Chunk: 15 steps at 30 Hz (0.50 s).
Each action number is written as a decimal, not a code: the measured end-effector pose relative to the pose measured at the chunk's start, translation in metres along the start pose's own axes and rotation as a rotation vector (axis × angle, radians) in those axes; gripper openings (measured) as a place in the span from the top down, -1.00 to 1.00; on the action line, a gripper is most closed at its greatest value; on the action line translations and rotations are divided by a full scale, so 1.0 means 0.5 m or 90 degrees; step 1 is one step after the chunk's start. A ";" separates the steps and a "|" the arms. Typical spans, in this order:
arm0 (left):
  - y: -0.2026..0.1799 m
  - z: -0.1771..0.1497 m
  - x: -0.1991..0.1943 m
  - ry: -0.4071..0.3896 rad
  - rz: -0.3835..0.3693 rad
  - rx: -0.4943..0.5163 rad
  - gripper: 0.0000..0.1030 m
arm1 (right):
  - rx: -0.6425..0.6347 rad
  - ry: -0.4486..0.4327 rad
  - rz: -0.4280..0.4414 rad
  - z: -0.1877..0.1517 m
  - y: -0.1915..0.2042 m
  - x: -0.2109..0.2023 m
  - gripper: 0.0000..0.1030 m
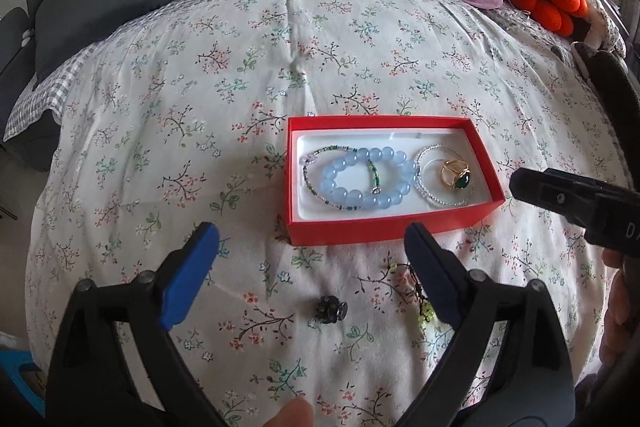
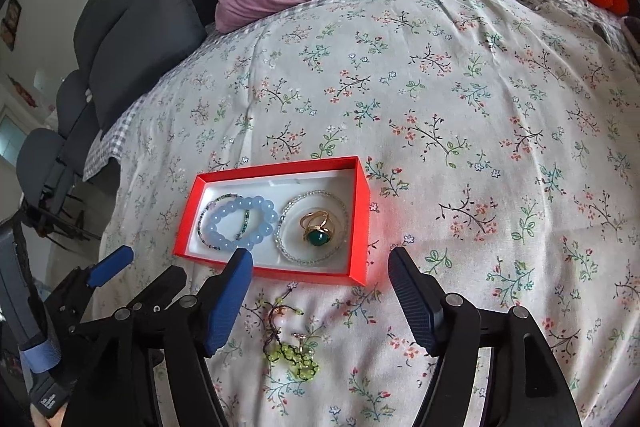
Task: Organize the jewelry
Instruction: 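Grasp the green beaded necklace with the right tool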
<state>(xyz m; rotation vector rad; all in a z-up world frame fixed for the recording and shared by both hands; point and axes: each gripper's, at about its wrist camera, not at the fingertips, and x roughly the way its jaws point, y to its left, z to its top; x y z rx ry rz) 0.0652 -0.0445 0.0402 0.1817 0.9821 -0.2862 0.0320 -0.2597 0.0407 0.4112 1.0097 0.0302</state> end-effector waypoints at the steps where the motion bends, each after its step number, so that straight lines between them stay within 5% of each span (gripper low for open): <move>1: 0.004 -0.002 -0.001 0.002 0.003 -0.004 -0.92 | -0.007 -0.002 -0.007 -0.004 0.002 -0.003 -0.47; 9: 0.048 -0.032 0.009 0.048 -0.018 -0.045 -0.98 | -0.107 -0.078 -0.107 -0.046 0.029 -0.037 -0.69; 15: 0.071 -0.074 0.025 0.072 -0.003 -0.034 -0.98 | -0.151 -0.026 -0.106 -0.084 0.032 -0.013 -0.69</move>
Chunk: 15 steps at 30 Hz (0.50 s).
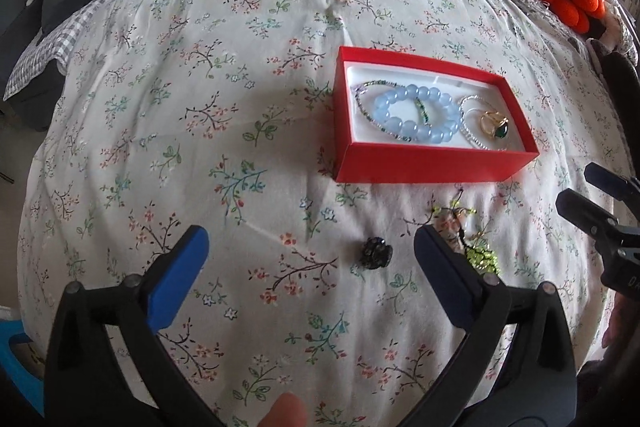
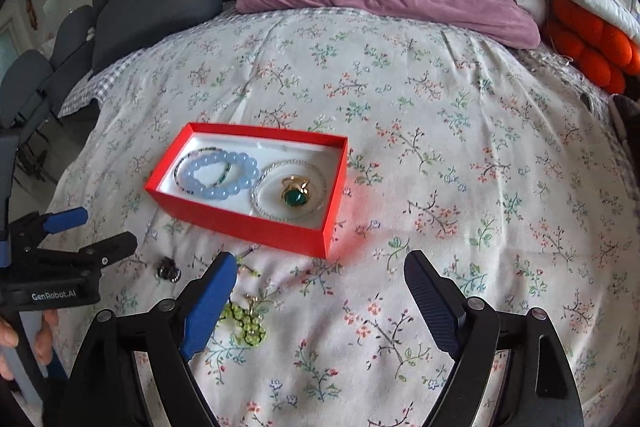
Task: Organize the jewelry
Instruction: 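Grasp the green beaded necklace with the right tool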
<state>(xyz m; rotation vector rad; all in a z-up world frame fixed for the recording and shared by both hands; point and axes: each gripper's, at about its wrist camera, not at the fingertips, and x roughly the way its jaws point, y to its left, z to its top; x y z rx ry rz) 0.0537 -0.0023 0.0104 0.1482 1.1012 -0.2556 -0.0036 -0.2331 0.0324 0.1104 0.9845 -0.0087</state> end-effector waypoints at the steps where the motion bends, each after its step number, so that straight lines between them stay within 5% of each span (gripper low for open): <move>1: 0.003 -0.010 0.004 0.000 0.003 0.008 -0.98 | 0.000 0.012 0.001 -0.008 -0.001 0.007 -0.69; 15: -0.013 -0.091 0.052 -0.031 0.008 0.131 -0.98 | -0.097 0.125 0.028 -0.127 0.054 0.098 -0.69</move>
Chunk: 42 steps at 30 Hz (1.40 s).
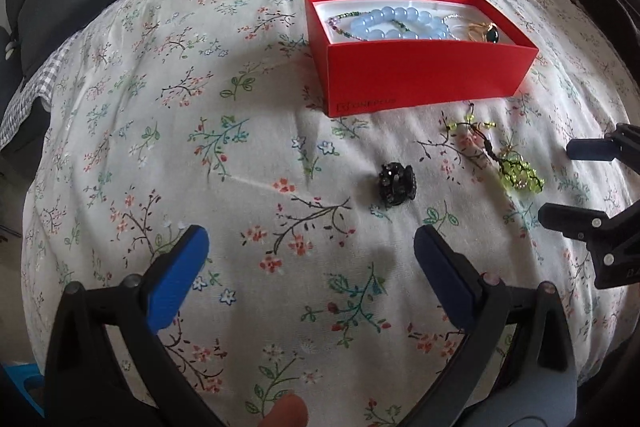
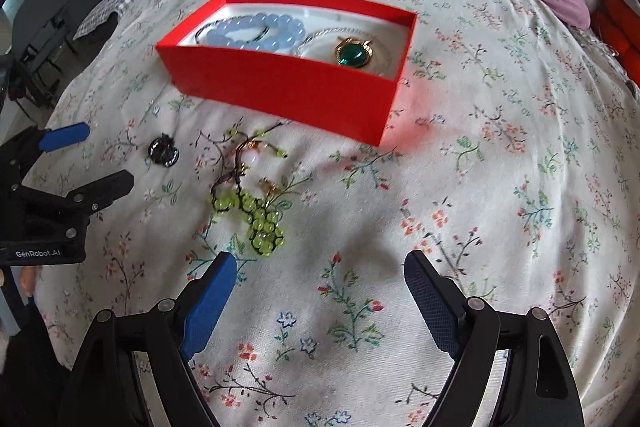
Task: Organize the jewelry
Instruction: 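Grasp the green beaded necklace with the right tool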
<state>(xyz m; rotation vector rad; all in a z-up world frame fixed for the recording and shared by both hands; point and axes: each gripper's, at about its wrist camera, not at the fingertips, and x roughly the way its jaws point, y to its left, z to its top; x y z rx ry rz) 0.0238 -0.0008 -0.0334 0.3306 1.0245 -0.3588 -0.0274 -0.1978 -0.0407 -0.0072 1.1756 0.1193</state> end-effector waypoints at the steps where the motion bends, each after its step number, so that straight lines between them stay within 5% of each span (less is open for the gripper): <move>1: -0.003 -0.003 0.006 0.001 0.003 0.006 -0.98 | -0.007 0.006 0.001 -0.003 0.006 0.009 -0.69; 4: -0.008 -0.015 0.025 0.001 0.007 0.011 -0.98 | -0.030 -0.001 -0.017 -0.011 0.015 0.027 -0.74; 7: -0.006 -0.028 0.027 -0.024 0.003 0.001 -0.99 | -0.049 -0.018 -0.013 -0.023 0.019 0.036 -1.00; 19: 0.001 -0.017 0.039 0.010 -0.021 0.015 -1.00 | -0.091 -0.046 -0.003 -0.027 0.035 0.026 -0.92; 33: -0.010 -0.009 0.030 0.006 -0.027 0.041 -0.96 | -0.103 -0.058 0.069 -0.005 0.060 0.008 0.63; 42: -0.026 -0.007 0.021 0.003 -0.037 0.054 -0.87 | -0.079 -0.087 0.082 0.010 0.049 -0.028 0.81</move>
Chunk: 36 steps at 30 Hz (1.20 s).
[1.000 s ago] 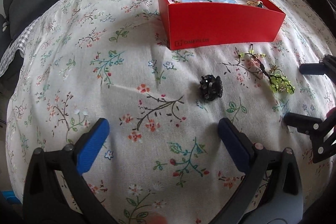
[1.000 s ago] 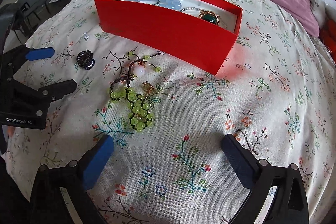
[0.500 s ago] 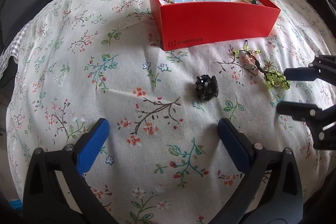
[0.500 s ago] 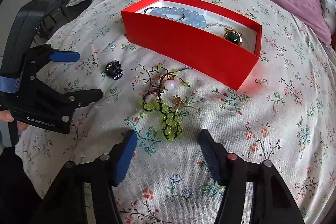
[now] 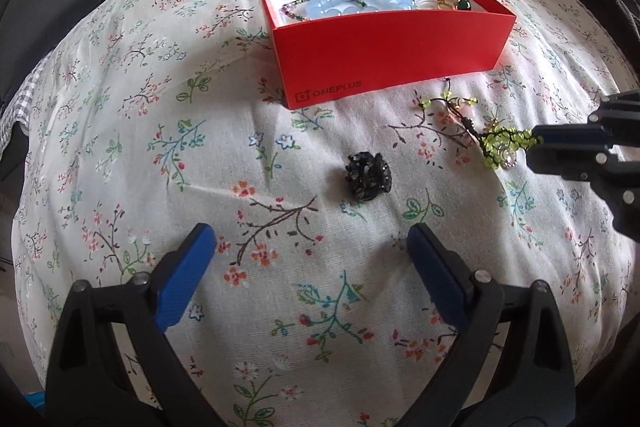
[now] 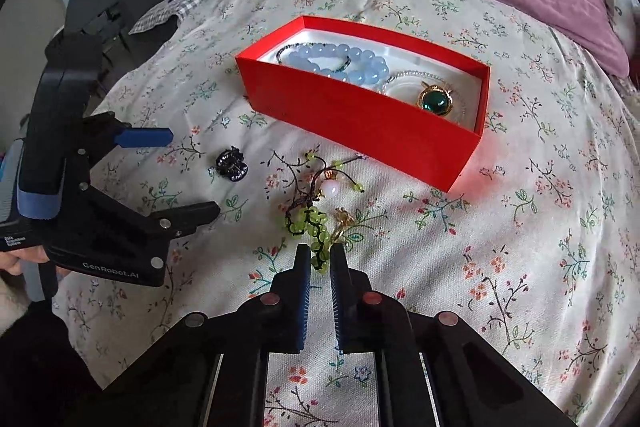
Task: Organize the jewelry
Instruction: 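Grasp the green beaded necklace with the right tool, then grasp the black hair claw clip with left tool while right tool holds necklace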
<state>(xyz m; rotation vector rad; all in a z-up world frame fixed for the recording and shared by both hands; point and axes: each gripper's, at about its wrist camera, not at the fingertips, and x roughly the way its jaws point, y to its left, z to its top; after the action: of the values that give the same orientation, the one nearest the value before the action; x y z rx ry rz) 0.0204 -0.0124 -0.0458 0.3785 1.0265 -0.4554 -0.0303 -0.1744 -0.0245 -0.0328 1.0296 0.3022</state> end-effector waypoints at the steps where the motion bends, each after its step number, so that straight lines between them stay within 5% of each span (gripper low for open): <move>1: 0.000 0.001 -0.001 -0.001 -0.004 0.000 -0.85 | 0.003 -0.005 0.000 0.003 -0.001 -0.007 0.81; 16: -0.006 0.020 -0.005 -0.027 -0.100 -0.027 -0.23 | 0.048 -0.068 0.006 0.031 -0.019 -0.094 0.84; 23: 0.000 0.037 0.010 -0.018 -0.101 -0.057 0.52 | 0.058 -0.093 0.018 0.043 -0.025 -0.124 0.84; 36: -0.015 0.053 -0.024 -0.017 -0.125 -0.068 0.57 | 0.085 -0.119 0.039 0.060 -0.047 -0.158 0.84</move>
<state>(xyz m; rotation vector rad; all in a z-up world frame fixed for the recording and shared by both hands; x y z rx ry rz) 0.0302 -0.0299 -0.0237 0.1759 1.0623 -0.5774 -0.0368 -0.2102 0.0556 0.1446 0.8637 0.2856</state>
